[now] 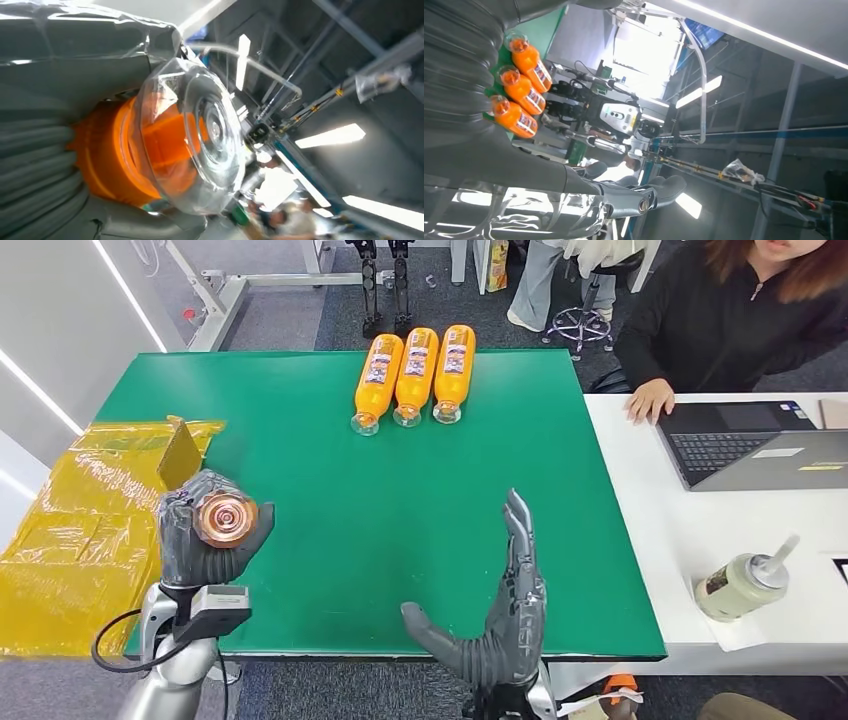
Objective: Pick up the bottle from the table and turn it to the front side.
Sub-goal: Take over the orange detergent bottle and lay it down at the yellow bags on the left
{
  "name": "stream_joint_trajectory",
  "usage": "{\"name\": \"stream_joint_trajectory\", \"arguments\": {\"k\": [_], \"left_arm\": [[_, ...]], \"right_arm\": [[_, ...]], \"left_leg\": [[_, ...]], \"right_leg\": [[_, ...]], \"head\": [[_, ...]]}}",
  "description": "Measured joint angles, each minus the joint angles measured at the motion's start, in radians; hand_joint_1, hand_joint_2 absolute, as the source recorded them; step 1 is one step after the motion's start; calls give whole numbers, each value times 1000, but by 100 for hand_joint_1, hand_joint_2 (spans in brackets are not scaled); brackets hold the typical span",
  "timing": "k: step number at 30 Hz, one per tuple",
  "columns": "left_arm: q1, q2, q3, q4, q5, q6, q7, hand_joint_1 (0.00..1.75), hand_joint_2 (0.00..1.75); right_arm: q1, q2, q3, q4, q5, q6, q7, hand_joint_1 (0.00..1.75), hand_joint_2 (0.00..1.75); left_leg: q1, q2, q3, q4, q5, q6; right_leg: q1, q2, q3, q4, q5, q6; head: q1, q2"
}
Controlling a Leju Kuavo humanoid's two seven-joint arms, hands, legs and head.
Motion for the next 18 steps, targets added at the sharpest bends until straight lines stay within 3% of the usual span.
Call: {"name": "stream_joint_trajectory", "arguments": {"k": [5,11,15,18], "left_arm": [[-63,143,-43,0,-179,-75,100,175,175],[-154,280,-94,12,-258,-197,144,175,175],[-222,326,-135,105,-281,-248,164,175,175],[-259,330,-169,240,-327,-191,209,175,175]], "right_arm": [[0,-15,0,10,-43,0,1,0,175],[-8,-27,0,26,-77,0,1,0,175],[-13,-30,0,36,-82,0,1,0,175],[-8,-31,0,37,-79,0,1,0,175]], "left_leg": [[0,1,0,0,1,-1],[0,1,0,0,2,-2],[0,1,0,0,2,-2],[0,2,0,0,2,-2]], "right_leg": [[0,1,-1,1,1,-2],[0,2,-2,1,2,-2],[0,2,-2,2,2,-3],[0,3,-2,2,2,-3]], "head": [[0,0],[0,0],[0,0],[0,0]]}}
